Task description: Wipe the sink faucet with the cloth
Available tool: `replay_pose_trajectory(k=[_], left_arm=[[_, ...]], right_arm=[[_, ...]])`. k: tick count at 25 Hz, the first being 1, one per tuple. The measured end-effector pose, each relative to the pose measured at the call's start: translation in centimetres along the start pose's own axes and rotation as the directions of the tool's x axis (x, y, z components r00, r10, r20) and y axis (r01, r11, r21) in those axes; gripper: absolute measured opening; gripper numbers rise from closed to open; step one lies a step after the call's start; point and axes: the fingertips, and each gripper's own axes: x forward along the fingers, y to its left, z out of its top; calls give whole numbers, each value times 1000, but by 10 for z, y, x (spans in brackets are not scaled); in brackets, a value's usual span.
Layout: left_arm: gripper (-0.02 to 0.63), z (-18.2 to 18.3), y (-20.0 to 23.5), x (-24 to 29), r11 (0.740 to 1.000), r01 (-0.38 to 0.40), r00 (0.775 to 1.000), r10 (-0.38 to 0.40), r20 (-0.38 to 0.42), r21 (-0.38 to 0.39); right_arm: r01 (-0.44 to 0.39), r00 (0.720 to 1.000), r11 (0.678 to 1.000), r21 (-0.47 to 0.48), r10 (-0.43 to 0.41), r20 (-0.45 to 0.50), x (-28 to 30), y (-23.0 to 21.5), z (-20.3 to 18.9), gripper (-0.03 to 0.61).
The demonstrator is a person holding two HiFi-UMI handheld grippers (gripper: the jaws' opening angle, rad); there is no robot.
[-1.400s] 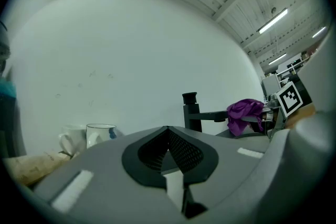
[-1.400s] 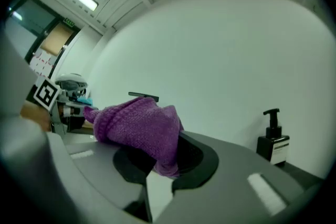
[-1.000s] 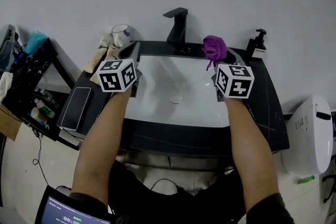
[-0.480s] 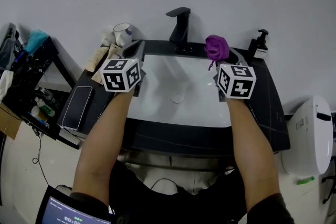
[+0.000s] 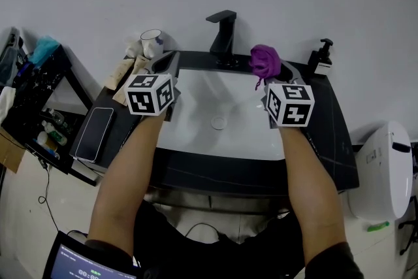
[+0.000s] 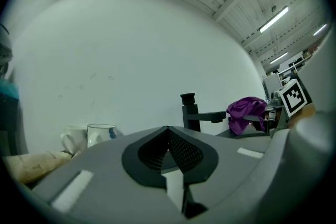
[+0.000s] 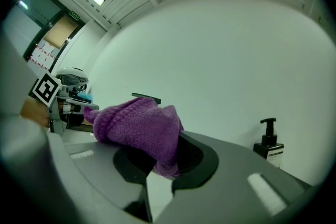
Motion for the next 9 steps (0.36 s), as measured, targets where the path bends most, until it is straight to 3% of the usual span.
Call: replay_pose_trajectory(k=[9], left_arm=[[17, 2, 3, 0, 1000, -8, 1000, 8, 5, -3]], right_arm=[[6, 1000, 1000, -12, -6, 4, 2, 0, 1, 61]])
